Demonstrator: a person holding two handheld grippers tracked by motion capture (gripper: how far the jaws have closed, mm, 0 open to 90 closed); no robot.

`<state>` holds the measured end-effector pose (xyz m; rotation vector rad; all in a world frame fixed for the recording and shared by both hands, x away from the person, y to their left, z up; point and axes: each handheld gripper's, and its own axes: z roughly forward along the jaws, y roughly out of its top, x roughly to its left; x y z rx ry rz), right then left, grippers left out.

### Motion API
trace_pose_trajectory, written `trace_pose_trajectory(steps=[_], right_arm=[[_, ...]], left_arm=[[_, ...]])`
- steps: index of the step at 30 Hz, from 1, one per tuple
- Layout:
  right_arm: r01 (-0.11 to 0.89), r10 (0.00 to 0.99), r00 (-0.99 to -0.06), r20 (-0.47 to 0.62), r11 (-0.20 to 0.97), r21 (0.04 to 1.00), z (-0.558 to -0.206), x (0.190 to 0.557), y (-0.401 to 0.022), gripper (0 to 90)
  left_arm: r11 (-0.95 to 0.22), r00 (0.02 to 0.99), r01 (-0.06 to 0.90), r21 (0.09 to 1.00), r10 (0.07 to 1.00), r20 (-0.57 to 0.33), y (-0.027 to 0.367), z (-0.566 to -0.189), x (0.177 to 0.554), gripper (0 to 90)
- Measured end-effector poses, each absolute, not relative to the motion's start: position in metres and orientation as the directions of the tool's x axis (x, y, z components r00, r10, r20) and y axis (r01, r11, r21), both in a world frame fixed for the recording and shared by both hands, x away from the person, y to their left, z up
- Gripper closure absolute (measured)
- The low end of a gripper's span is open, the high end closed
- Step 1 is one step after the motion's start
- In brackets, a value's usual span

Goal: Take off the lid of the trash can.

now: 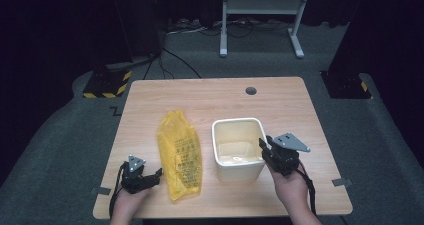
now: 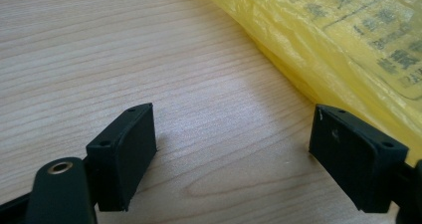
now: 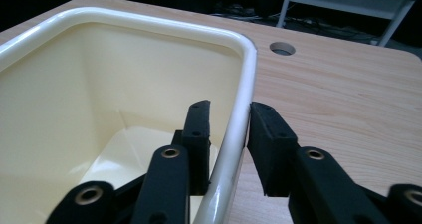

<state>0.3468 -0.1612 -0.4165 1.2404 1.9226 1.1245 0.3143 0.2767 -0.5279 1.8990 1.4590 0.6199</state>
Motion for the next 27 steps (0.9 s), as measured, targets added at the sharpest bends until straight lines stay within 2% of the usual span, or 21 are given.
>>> trace_pose_trajectory(steps=[5,27], right_arm=[[0.423,0.922,-0.386,-0.031,0.207,0.882,-0.4150,0.3471,-0.1610,78.3],[0.403,0.917,-0.397,-0.030,0.204,0.892,-0.4113,0.3469,-0.1572,79.9]], left_arm=[[-0.163,0.266,0.652,0.740,0.964,-0.023,0.2770,-0.5278,0.3142,18.5],[-0.162,0.266,0.653,0.740,0.964,-0.023,0.2771,-0.5277,0.3138,18.8]])
